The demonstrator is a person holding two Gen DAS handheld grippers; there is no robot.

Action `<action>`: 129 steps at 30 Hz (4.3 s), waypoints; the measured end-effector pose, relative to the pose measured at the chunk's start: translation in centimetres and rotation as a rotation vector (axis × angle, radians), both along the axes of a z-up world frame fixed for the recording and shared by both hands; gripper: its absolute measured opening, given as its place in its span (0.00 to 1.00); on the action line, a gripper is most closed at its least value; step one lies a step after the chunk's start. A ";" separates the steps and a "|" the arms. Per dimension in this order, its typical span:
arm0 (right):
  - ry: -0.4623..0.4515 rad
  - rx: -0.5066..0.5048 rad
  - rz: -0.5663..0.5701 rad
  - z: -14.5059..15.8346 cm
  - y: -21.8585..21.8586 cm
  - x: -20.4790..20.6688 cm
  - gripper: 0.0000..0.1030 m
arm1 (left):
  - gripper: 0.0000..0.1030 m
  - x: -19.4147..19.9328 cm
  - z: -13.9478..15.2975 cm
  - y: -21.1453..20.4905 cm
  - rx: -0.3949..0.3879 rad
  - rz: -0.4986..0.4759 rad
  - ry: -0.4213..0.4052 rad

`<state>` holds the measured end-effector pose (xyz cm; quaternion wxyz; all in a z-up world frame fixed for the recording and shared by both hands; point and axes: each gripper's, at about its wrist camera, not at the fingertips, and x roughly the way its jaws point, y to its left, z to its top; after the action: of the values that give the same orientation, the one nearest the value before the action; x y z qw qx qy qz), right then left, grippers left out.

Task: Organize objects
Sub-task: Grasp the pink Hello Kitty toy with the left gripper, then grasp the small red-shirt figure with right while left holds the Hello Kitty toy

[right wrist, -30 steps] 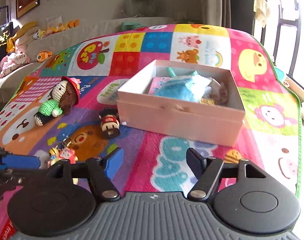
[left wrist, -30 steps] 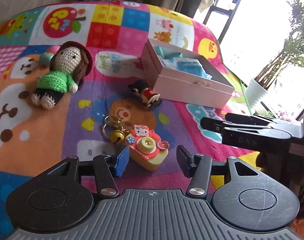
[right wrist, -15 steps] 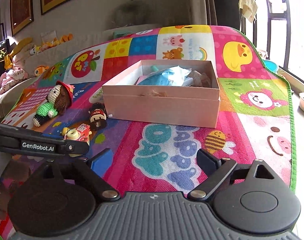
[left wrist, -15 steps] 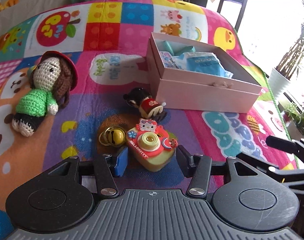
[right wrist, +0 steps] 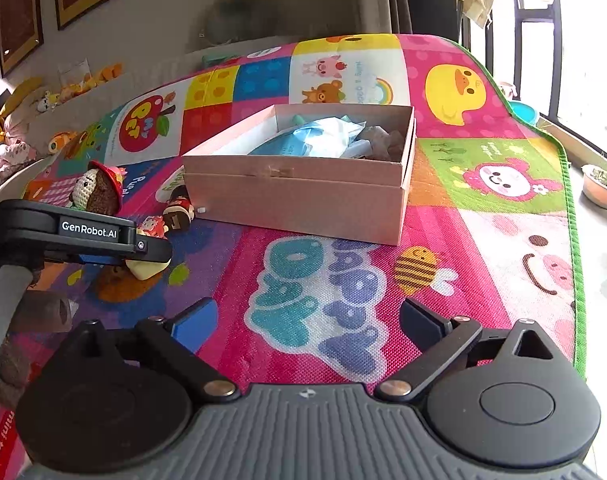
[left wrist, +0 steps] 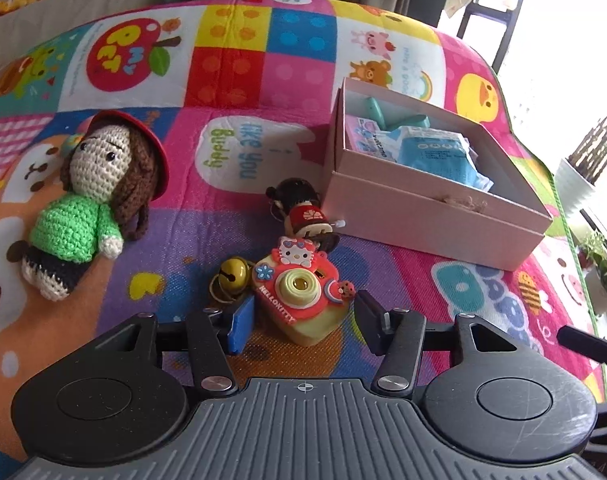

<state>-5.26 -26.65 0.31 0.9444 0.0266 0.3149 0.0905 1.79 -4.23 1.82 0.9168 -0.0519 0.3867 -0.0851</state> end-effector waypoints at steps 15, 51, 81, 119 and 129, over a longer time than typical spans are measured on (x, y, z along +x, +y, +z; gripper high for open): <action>0.011 -0.003 0.001 0.0 0.0 0.3 1.00 | 0.46 -5.4 -0.2 4.3 0.200 -0.303 -0.031; 0.054 0.108 -0.087 -0.4 -2.2 1.2 1.00 | 0.71 -3.6 0.9 1.0 0.052 -0.323 -0.146; 0.036 -0.086 0.194 1.6 8.5 5.7 0.80 | 0.59 -6.0 -1.1 7.9 0.068 -0.109 -0.140; 0.077 -0.103 0.191 1.5 7.5 -0.9 0.89 | 0.59 -6.2 -1.4 8.4 0.032 -0.093 -0.146; -0.014 -0.047 0.207 3.4 5.5 -2.4 0.63 | 0.59 -6.9 -0.8 7.7 0.068 -0.089 -0.141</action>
<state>-7.64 -21.17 3.73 0.9326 -0.0288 0.3113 0.1802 -5.14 3.49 1.03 0.9383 0.0028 0.3256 -0.1161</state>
